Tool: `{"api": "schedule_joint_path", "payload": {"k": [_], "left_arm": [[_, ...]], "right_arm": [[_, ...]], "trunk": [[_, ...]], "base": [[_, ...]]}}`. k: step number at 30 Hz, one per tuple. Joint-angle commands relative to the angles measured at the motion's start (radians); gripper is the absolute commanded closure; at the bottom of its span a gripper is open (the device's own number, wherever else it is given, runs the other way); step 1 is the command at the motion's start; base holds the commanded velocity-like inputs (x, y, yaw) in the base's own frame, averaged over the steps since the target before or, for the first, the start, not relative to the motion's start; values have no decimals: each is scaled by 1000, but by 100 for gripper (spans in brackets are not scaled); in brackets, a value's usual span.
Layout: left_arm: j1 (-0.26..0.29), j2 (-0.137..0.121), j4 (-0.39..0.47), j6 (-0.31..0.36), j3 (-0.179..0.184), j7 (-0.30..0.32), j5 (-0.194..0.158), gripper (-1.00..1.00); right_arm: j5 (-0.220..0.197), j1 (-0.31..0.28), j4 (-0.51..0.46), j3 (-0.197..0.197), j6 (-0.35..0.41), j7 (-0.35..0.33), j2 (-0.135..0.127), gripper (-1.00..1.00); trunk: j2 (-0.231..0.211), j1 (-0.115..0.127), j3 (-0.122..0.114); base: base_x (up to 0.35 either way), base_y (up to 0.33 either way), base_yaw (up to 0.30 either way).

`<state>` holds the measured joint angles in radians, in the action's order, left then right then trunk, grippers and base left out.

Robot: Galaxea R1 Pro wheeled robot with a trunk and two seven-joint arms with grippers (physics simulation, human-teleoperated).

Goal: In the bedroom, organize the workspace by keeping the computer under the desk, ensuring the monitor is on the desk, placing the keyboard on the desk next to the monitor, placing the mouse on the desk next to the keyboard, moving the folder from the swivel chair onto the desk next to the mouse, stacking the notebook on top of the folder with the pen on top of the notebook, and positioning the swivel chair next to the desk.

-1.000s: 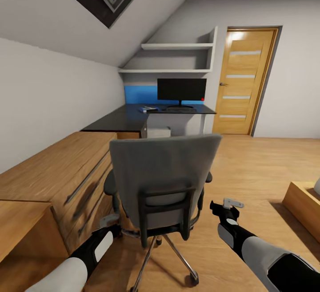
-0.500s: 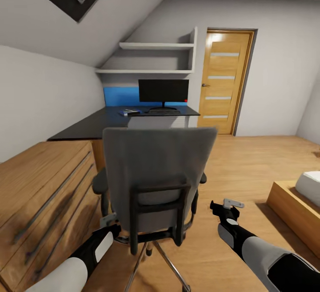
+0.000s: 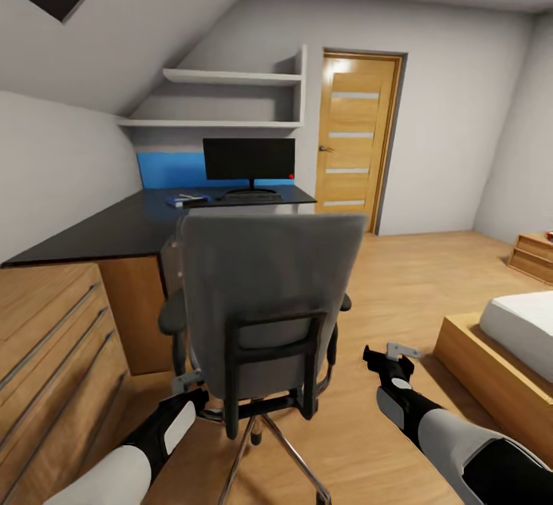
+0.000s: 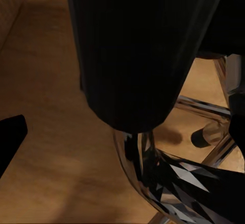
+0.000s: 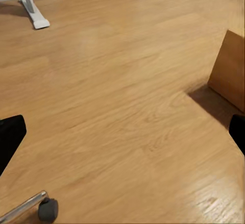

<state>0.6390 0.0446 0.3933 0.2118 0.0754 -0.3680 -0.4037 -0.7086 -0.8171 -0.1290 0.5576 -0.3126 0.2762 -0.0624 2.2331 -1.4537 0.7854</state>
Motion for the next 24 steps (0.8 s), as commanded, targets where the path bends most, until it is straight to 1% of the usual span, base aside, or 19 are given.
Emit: {"api": "schedule_joint_path", "payload": {"k": [1,12,16,19,24], "left_arm": [[1,0,3,2,12,-6,-12,-100],[1,0,2,2,12,-7,-12,-100],[1,0,2,2,12,-5,-12,-100],[1,0,2,1,12,-4,-12,-100],[1,-1,2,1,11,-4,-12,-100]], "right_arm": [[-8,0,-1,9,-7,4,0,-100],[-8,1,-1,9,-17,4,0,-100],[-8,1,-1,9,-17,4,0,-100],[-8,1,-1,8,-17,4,0,-100],[-8,1,-1,8,-17,4,1,-100]], "trunk": [[0,0,0],[0,0,-7],[0,0,-8],[0,0,-8],[0,0,-8]], "base": [[317,-135,-232],[317,-122,-232],[314,9,-78],[125,18,-16],[7,3,-3]]}}
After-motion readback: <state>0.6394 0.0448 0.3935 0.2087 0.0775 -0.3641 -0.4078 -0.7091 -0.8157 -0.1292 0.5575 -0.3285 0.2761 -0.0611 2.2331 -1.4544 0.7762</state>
